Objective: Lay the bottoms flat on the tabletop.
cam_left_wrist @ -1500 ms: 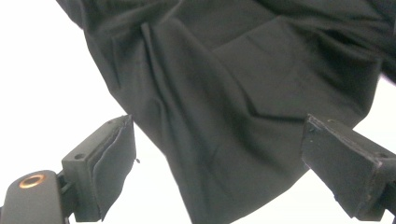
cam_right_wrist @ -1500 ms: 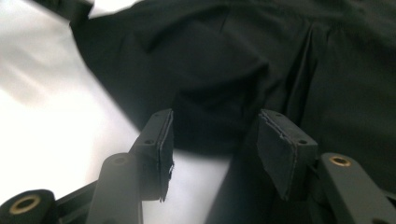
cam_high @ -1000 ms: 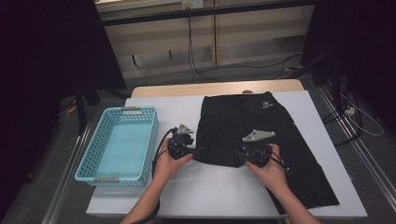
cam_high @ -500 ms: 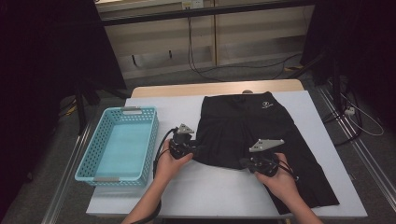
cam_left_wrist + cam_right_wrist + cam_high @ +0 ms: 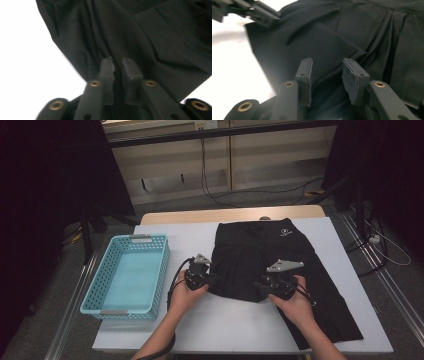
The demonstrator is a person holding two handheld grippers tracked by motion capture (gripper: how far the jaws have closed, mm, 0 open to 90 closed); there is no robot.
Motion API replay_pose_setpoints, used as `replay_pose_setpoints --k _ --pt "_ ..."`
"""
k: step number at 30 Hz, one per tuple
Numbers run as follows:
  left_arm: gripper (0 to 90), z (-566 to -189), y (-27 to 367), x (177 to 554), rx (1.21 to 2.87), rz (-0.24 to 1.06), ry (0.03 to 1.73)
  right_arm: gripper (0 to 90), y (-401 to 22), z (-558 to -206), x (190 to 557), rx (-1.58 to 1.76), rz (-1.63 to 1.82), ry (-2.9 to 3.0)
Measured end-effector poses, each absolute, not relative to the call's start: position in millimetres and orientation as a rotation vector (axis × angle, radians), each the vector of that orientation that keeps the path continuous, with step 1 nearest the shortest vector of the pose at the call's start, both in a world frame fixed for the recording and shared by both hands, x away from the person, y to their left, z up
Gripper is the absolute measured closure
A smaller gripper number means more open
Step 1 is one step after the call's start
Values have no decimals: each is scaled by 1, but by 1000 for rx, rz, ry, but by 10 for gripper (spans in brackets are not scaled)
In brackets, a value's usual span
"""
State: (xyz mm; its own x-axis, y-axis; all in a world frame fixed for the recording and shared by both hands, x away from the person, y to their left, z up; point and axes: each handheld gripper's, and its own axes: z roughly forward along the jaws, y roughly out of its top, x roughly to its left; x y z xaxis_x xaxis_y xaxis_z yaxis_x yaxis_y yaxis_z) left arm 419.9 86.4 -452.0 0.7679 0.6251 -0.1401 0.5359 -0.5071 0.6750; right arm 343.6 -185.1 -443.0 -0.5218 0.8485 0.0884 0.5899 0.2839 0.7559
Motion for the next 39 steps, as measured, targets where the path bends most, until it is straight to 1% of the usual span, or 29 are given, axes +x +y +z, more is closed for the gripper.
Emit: replay_pose_setpoints --k 3,5,7,9,10,11,14,15,19,21,24,25,28,30,31,33,34,39 --pt "884 -451 88 419 2230 145 878 603 -187 -445 350 1337 1097 2204" --pt "896 -450 91 419 2227 137 883 607 -189 -447 352 1358 1088 2190" --pt "900 -447 94 418 2213 128 885 636 -192 -448 354 1377 1101 2186" --pt "900 -443 99 416 2198 127 880 725 -193 -449 355 1381 1106 2200" --pt "900 -441 100 415 2184 129 878 752 -193 -450 355 1381 1117 2209" --pt "900 -438 102 413 2180 124 872 760 -193 -450 356 1389 1119 2212" --pt "900 -434 105 409 2168 111 867 880 -190 -454 356 1400 1141 2261" --pt "900 -433 106 408 2166 101 872 899 -189 -455 355 1396 1160 2277" --pt "900 -429 111 398 2176 58 874 900 -186 -448 344 1346 1207 2333" --pt "900 -429 113 394 2189 57 857 900 -188 -445 335 1321 1200 2353" --pt "900 -430 115 390 2200 47 875 884 -191 -448 325 1294 1161 2395" --pt "900 -431 116 389 2201 45 879 865 -192 -449 323 1296 1143 2405" --pt "900 -430 117 384 2215 40 876 780 -194 -446 318 1304 1148 2395" --pt "899 -428 118 382 2222 44 867 699 -195 -440 318 1292 1145 2351" --pt "898 -428 119 381 2224 47 865 657 -196 -436 319 1287 1143 2318" --pt "896 -428 120 381 2225 48 871 614 -196 -429 326 1275 1154 2264" --pt "896 -428 120 381 2224 42 872 574 -196 -427 329 1285 1172 2238" --pt "893 -432 119 381 2252 31 860 538 -188 -433 352 1319 1183 2163"
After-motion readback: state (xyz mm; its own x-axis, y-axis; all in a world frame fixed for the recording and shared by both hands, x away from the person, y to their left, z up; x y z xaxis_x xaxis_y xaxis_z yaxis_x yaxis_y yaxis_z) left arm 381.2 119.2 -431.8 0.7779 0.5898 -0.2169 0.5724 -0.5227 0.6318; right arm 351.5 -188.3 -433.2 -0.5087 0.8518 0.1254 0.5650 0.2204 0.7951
